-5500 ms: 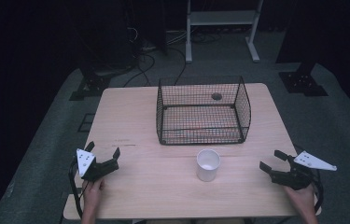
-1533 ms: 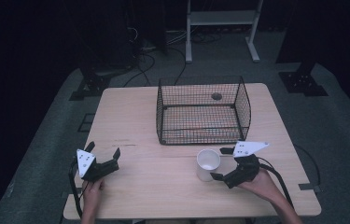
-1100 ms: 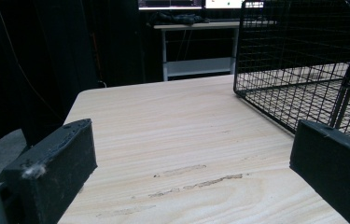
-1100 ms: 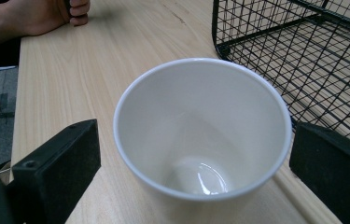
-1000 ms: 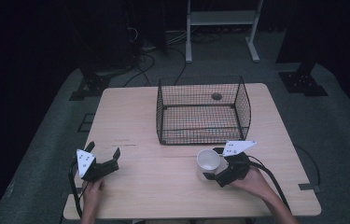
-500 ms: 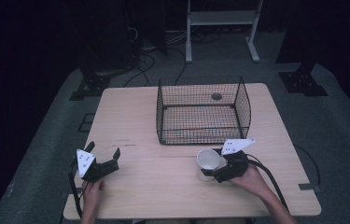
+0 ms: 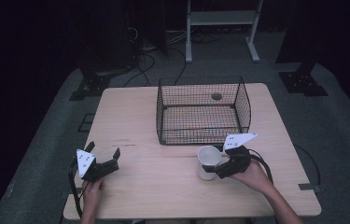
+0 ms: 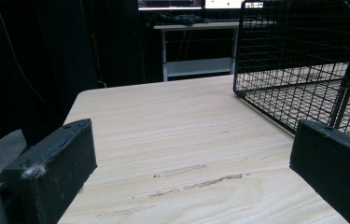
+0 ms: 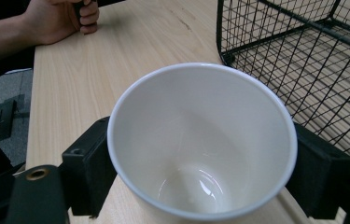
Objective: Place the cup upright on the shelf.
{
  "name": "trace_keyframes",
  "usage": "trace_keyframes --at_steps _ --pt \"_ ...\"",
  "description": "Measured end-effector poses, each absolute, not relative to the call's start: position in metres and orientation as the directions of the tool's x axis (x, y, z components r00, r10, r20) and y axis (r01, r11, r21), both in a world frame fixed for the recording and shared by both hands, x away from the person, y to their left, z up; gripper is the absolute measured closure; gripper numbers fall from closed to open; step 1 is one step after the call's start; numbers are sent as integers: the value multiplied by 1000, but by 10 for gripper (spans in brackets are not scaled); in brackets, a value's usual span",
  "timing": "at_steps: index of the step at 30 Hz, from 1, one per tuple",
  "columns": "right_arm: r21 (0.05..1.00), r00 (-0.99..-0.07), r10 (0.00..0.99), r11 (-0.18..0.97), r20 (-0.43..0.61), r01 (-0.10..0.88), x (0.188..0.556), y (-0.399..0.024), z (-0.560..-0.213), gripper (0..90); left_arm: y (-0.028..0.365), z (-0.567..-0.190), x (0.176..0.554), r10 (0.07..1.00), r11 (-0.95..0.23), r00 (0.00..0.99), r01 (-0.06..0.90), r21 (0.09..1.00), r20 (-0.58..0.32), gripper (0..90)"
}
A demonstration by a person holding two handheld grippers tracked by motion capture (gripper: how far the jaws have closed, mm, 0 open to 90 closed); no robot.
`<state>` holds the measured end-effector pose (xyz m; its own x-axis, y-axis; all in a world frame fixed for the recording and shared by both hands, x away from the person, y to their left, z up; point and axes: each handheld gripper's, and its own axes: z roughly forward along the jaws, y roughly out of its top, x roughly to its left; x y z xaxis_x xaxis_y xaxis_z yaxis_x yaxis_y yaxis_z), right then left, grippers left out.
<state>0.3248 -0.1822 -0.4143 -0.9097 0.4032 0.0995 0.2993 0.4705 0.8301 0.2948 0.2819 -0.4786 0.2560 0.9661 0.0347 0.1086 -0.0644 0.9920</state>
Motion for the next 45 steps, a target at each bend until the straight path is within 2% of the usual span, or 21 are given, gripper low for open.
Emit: trace_keyframes --at_steps 12,45 --pt "841 -909 391 435 144 320 337 -188 -398 194 282 -479 295 966 -65 256 109 992 35 0" --pt "868 -917 376 400 135 293 371 -193 -337 194 282 -479 295 966 -62 257 108 992 32 0"
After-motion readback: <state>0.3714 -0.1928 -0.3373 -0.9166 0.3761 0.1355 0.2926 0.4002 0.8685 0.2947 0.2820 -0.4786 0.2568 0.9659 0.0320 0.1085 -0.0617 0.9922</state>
